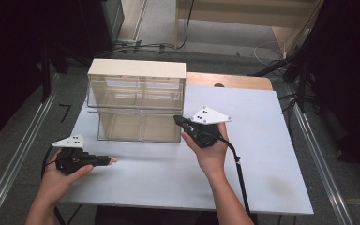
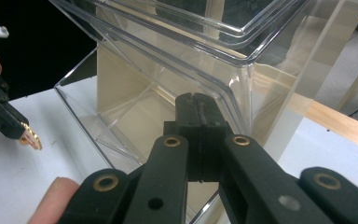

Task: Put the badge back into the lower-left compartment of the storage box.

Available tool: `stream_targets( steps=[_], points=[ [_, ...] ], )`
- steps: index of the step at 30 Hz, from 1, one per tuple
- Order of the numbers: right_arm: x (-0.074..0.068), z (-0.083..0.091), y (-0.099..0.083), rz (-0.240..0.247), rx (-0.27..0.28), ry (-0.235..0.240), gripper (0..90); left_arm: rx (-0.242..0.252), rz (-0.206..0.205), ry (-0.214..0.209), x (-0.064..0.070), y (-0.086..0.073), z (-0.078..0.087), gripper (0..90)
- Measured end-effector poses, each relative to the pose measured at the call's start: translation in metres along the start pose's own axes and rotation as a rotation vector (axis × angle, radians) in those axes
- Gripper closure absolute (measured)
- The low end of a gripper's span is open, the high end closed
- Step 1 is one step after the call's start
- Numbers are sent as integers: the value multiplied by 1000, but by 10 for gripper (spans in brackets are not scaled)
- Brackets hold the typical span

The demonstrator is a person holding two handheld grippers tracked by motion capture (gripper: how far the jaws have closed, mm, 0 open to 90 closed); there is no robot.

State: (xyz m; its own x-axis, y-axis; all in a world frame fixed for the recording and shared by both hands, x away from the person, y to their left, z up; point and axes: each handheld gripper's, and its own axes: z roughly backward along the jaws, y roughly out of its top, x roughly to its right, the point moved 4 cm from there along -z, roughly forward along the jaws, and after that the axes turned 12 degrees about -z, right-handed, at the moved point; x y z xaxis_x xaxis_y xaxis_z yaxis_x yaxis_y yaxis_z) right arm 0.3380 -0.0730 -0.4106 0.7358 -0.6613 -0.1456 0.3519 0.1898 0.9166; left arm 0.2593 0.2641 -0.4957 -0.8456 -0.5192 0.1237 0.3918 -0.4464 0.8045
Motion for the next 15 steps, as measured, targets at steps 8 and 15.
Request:
stream_targets(
  steps=[8, 15],
  points=[
    [-1, -1, 0, -3, -1, 0, 878, 41, -15, 22, 2, 9, 7, 893],
    [-1, -1, 0, -3, -2, -2, 878, 80, -13, 55, 0, 14, 12, 893]
  ],
)
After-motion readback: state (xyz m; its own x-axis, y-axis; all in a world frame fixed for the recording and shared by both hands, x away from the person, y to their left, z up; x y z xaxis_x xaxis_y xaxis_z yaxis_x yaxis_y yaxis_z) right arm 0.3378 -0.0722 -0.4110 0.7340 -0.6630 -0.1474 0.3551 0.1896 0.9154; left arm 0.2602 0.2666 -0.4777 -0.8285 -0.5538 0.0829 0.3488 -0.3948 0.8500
